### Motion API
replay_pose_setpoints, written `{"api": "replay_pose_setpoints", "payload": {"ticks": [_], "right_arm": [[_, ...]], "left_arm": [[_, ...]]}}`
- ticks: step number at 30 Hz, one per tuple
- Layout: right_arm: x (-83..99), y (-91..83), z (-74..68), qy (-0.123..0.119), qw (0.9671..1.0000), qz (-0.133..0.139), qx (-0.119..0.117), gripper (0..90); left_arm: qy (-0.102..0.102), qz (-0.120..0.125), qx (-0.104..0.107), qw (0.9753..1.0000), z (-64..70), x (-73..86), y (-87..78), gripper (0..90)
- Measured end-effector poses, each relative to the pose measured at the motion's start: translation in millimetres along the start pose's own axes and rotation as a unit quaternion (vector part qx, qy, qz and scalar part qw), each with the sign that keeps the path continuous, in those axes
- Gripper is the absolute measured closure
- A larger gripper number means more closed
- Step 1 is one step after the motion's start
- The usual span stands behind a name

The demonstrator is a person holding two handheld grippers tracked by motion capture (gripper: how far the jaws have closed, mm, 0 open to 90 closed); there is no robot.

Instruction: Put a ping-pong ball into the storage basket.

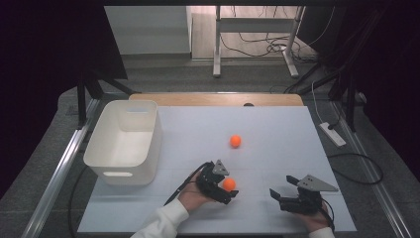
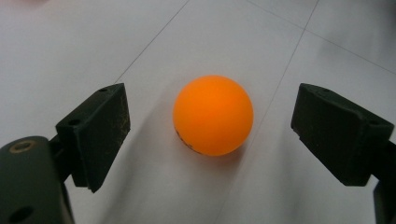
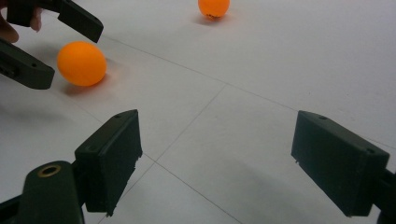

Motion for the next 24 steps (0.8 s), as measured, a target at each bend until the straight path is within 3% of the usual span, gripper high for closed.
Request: {"api": "replay_pose_setpoints", "payload": {"ticks": [7, 10, 13, 24], "right_arm": [[-0.8, -1.1, -1.2, -0.005, 1.0, 0.001, 0.002, 15.8], [-0.9, -1.6, -2.0, -0.006, 1.0, 0.003, 0.001, 15.8], [-0.7, -1.5, -1.2, -0.005, 1.0, 0.003, 0.002, 15.8], [-0.6, -3.8, -0.1, -0.006, 1.0, 0.003, 0.005, 15.8]], "left_arm": [[0.009, -0.016, 0.006, 0.9998, 0.4, 1.0, 3.3, 25.5], [0.016, -0.023, 0.003, 0.9996, 0.4, 1.6, 3.6, 34.4], [0.018, -0.023, 0.0, 0.9996, 0.4, 1.8, 2.9, 48.8], [0.028, -0.006, -0.001, 0.9996, 2.6, 1.3, -4.9, 50.9]]}}
Point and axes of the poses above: each handheld gripper's, and its own axes: y roughly forward along the jaws, x roughly out of its underside, z roughly to its right, the point moved 1 cm from there along y, roughly forward along the jaws, and after that the axes turned 6 degrees about -y, right-handed, at the moved point
